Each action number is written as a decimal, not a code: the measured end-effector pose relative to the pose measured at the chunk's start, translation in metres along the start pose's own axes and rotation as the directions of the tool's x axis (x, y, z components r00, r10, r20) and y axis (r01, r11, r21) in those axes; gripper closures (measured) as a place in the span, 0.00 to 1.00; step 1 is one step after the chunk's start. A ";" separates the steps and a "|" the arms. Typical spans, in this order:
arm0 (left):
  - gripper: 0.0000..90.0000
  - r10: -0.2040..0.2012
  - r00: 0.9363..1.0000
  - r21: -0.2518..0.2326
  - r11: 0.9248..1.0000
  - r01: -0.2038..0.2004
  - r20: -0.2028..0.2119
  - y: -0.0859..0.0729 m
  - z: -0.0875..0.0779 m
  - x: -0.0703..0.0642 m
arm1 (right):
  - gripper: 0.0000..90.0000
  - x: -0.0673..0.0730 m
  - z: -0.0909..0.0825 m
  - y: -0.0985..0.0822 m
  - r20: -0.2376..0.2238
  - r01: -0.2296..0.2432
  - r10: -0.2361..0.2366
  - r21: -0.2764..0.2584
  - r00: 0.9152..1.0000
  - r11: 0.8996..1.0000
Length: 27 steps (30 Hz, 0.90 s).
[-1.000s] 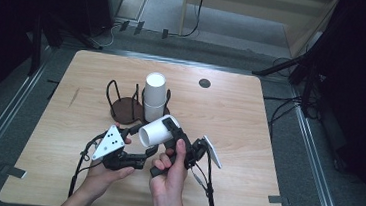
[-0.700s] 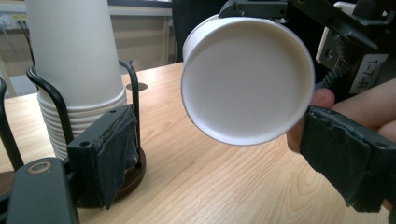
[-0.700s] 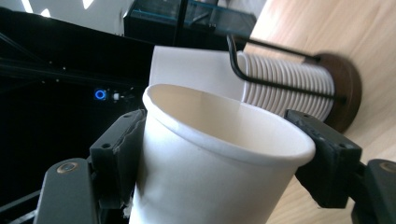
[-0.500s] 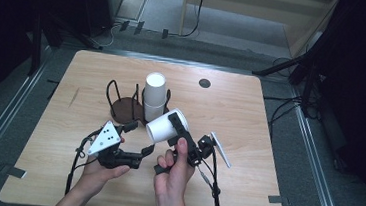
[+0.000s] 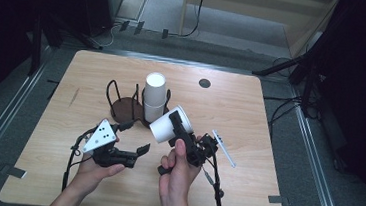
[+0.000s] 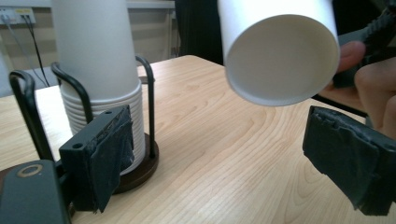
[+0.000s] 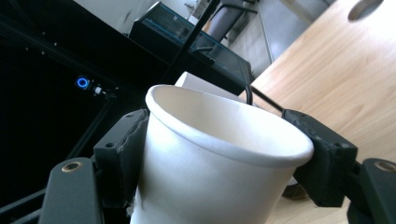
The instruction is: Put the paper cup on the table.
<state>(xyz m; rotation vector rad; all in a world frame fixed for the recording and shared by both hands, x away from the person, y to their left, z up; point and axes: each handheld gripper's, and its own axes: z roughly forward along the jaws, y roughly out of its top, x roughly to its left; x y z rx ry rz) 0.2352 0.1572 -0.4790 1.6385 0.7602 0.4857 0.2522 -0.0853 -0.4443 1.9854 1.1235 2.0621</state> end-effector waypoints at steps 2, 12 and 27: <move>0.10 -0.001 1.000 -0.001 1.000 0.001 -0.004 0.000 -0.001 0.002 | 0.29 0.003 -0.001 0.001 0.003 0.039 -0.039 -0.009 0.999 0.999; 0.10 -0.002 1.000 -0.012 1.000 0.001 -0.020 0.001 -0.010 0.012 | 0.30 0.022 -0.010 0.003 0.012 0.311 -0.312 -0.099 0.950 0.945; 0.11 -0.020 0.999 -0.007 1.000 0.020 -0.040 0.000 -0.019 0.026 | 0.30 0.038 -0.018 0.000 0.119 0.658 -0.647 -0.165 0.753 0.735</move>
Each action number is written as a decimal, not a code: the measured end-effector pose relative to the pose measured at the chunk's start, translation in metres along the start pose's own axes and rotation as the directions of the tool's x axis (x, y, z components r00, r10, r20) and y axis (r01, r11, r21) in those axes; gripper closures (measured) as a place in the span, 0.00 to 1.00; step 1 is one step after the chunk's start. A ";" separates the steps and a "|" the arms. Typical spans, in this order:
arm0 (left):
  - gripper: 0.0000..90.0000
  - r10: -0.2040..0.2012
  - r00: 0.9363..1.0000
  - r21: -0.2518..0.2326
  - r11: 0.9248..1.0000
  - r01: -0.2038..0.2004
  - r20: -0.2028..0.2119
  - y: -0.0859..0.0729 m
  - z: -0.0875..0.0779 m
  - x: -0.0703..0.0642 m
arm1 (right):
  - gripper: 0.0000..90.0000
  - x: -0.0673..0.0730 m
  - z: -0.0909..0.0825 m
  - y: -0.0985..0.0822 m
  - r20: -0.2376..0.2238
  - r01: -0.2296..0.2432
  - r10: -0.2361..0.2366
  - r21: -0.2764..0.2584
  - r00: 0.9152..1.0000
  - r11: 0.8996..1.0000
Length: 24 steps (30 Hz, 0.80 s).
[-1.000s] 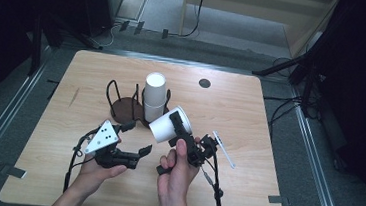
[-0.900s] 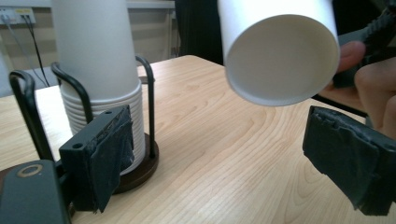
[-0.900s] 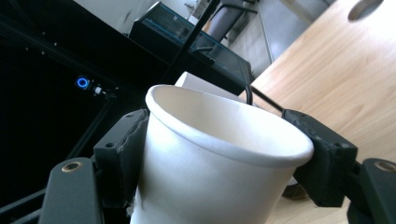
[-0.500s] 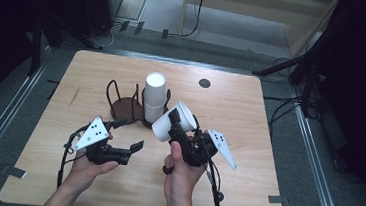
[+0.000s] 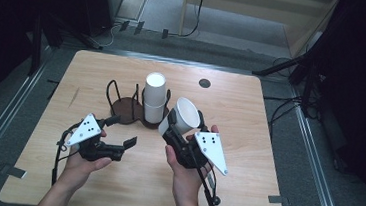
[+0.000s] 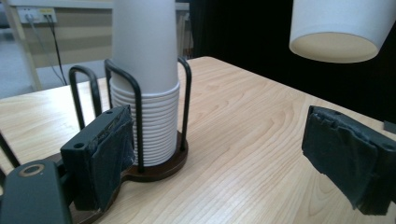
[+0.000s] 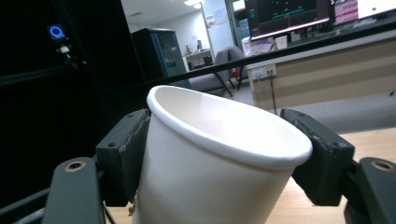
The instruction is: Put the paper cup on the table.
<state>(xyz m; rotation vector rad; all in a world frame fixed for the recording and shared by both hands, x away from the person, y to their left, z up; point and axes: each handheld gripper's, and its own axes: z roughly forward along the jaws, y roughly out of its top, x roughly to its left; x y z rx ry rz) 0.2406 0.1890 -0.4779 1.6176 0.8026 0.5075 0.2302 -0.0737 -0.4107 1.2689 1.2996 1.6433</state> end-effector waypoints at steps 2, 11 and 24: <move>0.11 0.001 1.000 0.003 1.000 -0.001 -0.013 -0.001 -0.003 0.004 | 0.30 -0.001 0.000 0.000 0.011 0.036 -0.036 -0.005 0.999 0.999; 0.11 -0.025 0.998 0.024 0.999 0.026 -0.059 -0.011 -0.010 0.020 | 0.31 -0.014 0.002 0.001 0.009 0.156 -0.156 -0.004 0.988 0.988; 0.11 -0.104 0.983 0.052 0.992 0.113 -0.154 -0.038 -0.029 0.052 | 0.29 -0.030 0.007 -0.003 -0.034 0.220 -0.219 0.029 0.975 0.975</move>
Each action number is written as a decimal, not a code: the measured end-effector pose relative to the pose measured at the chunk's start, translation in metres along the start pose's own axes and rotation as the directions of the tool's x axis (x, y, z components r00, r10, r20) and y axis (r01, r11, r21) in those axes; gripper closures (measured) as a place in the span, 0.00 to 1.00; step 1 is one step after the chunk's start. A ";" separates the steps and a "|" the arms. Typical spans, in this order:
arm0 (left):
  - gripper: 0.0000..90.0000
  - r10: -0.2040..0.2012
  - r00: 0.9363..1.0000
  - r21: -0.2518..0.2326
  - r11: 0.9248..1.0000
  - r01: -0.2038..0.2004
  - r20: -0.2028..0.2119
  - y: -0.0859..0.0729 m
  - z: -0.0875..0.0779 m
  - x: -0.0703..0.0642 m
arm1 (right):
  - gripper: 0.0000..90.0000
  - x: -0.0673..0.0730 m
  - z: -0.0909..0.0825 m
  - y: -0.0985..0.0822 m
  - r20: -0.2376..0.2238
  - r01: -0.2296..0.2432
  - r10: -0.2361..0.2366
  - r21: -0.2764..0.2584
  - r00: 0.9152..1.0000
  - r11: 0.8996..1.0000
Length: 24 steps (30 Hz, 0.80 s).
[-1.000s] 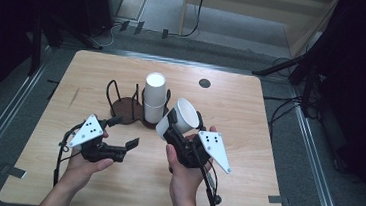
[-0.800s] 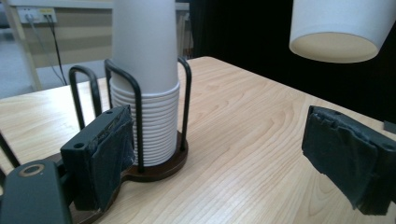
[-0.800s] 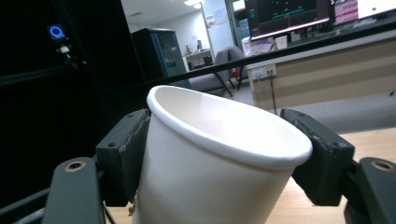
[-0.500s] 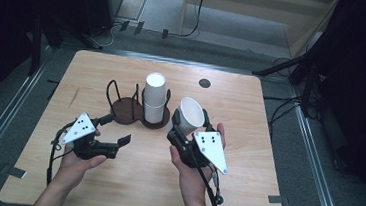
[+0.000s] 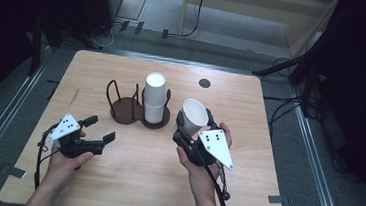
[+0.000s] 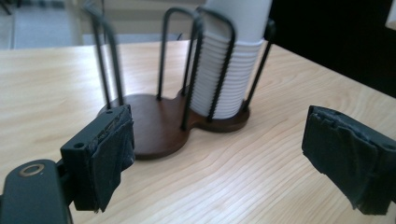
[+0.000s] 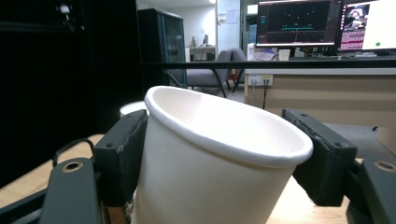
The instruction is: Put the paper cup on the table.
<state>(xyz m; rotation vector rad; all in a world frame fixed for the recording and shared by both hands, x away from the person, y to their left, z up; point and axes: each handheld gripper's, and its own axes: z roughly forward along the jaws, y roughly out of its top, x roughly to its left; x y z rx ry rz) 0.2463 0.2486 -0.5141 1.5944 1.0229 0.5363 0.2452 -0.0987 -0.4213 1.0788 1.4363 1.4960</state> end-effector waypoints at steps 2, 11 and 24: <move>0.11 0.000 1.000 0.009 1.000 0.000 -0.023 -0.004 -0.001 0.005 | 0.29 -0.003 0.002 -0.002 0.011 0.012 -0.012 0.009 1.000 1.000; 0.11 -0.037 0.996 0.034 0.999 0.040 -0.086 -0.016 -0.005 0.020 | 0.29 -0.022 0.012 -0.011 0.062 0.027 -0.027 0.002 0.998 1.000; 0.11 -0.028 0.979 0.034 0.999 0.035 -0.200 -0.030 -0.003 0.027 | 0.31 -0.052 0.028 -0.028 0.106 0.070 -0.067 -0.026 0.992 0.997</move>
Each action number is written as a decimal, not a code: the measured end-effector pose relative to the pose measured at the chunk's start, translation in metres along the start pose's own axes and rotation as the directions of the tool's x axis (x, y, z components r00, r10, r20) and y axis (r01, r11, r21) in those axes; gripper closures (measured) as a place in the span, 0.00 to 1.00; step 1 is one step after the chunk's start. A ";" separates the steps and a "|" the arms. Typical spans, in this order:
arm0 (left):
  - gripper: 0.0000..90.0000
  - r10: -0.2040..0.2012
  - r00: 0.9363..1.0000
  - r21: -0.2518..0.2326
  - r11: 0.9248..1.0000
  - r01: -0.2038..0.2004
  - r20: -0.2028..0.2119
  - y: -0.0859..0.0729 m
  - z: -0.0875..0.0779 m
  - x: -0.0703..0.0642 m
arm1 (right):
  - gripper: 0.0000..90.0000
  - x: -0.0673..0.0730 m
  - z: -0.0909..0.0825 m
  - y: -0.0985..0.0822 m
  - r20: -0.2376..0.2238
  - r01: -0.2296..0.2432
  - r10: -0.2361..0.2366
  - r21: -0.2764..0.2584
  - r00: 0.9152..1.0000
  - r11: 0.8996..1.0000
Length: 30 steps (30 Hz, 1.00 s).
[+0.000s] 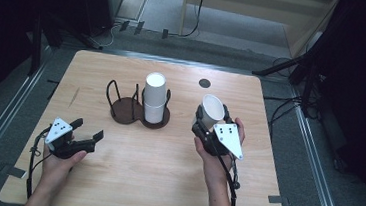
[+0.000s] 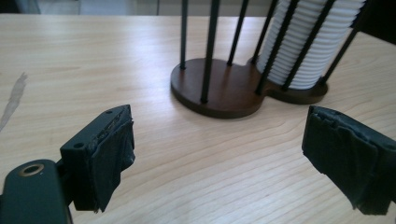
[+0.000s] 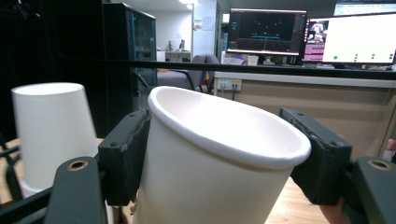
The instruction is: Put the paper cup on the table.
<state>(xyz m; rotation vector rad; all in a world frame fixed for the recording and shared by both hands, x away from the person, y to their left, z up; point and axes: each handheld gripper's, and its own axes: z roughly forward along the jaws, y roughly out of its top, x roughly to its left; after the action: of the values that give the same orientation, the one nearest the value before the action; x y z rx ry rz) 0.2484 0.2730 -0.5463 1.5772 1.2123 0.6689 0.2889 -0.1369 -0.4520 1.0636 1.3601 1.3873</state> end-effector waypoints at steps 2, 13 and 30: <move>0.11 -0.001 1.000 -0.008 1.000 0.000 -0.009 0.000 0.000 0.000 | 0.32 -0.005 0.003 -0.004 0.006 0.021 -0.021 -0.006 1.000 1.000; 0.11 -0.043 0.999 -0.051 0.998 0.042 -0.007 -0.004 0.000 0.002 | 0.34 -0.023 0.027 -0.032 0.025 0.064 -0.066 0.059 0.998 0.996; 0.11 -0.071 0.997 -0.066 0.995 0.071 0.000 -0.005 -0.001 0.004 | 0.35 -0.050 0.056 -0.068 0.034 0.112 -0.115 0.085 0.993 0.990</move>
<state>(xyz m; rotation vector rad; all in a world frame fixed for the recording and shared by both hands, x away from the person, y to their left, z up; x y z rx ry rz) 0.2468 0.2774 -0.5513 1.4726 1.2303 0.6584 0.3572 -0.1725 -0.5183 1.0452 1.4381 1.2309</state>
